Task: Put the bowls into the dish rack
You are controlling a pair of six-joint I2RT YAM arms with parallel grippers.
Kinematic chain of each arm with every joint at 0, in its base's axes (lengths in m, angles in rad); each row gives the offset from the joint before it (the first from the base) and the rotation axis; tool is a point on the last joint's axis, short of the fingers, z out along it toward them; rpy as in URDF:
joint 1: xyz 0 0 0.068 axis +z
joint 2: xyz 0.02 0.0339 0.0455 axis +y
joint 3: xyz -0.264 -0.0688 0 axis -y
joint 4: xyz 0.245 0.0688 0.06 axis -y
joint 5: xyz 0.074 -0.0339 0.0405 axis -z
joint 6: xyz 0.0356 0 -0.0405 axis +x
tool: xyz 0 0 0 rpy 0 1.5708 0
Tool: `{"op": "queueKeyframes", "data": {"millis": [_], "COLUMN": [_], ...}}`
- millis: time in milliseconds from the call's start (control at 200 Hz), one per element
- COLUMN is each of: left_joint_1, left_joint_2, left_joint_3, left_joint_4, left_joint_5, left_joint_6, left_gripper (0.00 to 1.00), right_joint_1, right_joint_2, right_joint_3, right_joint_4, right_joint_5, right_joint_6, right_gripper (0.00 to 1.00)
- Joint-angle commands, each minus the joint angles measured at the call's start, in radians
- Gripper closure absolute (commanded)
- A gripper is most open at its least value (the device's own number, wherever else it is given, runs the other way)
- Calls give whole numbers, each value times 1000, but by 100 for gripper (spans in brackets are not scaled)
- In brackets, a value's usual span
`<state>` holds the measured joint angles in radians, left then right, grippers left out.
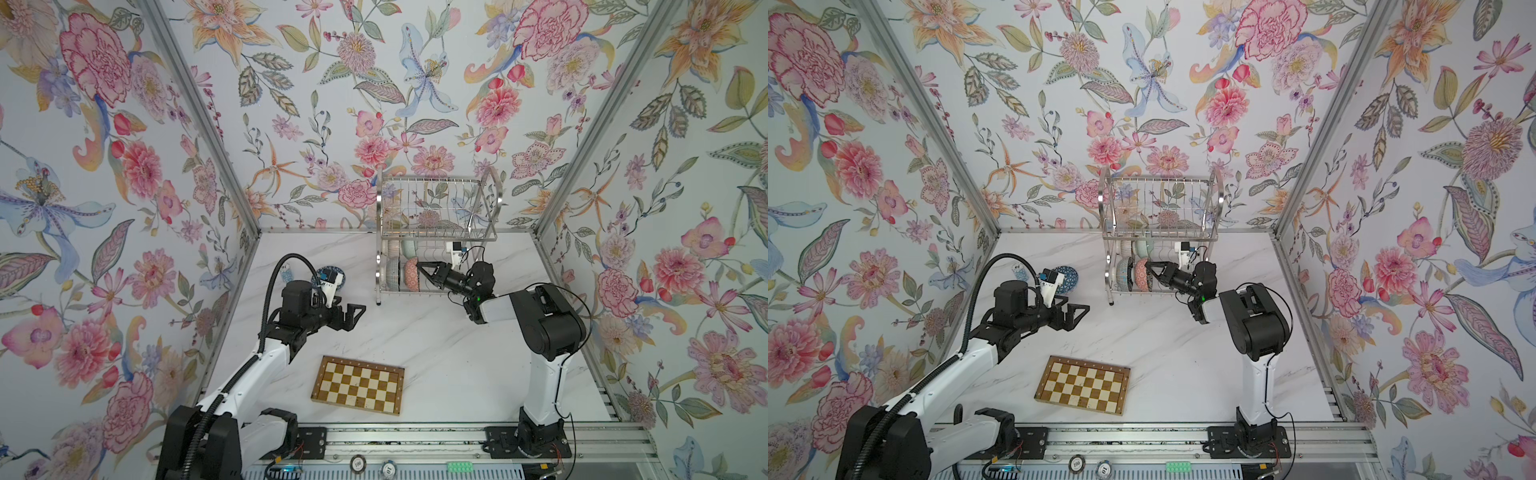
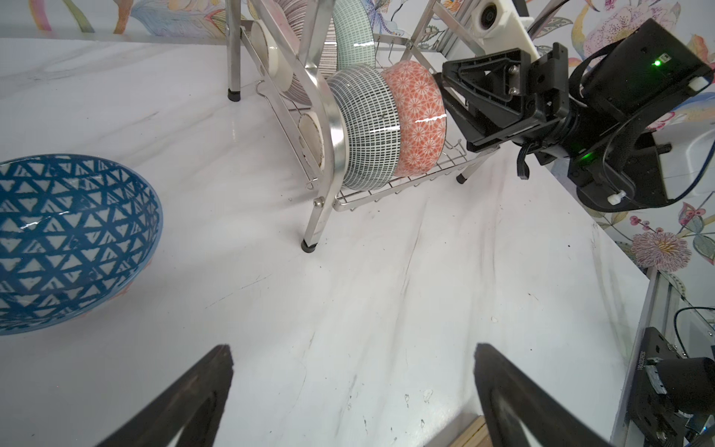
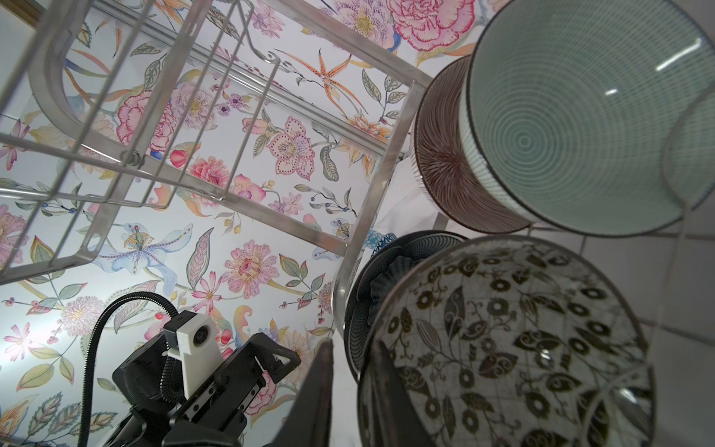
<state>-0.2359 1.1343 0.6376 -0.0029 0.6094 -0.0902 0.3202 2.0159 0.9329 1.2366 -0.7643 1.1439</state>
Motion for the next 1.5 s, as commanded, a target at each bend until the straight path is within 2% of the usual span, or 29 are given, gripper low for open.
{"op": "queueKeyframes", "data": {"millis": [0, 305, 490, 751, 991, 1211, 1496], "left_joint_1": [-7, -6, -7, -6, -8, -8, 1], "left_joint_2": [-11, -15, -11, -11, -16, -2, 56], "left_joint_3": [37, 43, 55, 72, 80, 103, 195], "left_joint_4": [-24, -40, -69, -134, -165, -201, -300], "left_joint_5": [-47, -97, -167, -349, -448, -514, -594], "left_joint_6": [4, 1, 4, 10, 4, -40, -99], "left_gripper": [1, 1, 1, 1, 1, 1, 2], "right_joint_1": [2, -1, -1, -3, -3, 0, 33], "right_joint_2": [-47, -85, -120, -178, -222, -276, -388], "right_joint_3": [-21, -73, -110, -172, -224, -268, -324], "right_joint_4": [0, 3, 1, -15, -30, -76, -227], "right_joint_5": [21, 43, 61, 85, 105, 128, 205], "right_joint_6": [-35, -59, -78, -122, -169, -242, -422], "right_gripper": [78, 74, 73, 71, 68, 67, 66]}}
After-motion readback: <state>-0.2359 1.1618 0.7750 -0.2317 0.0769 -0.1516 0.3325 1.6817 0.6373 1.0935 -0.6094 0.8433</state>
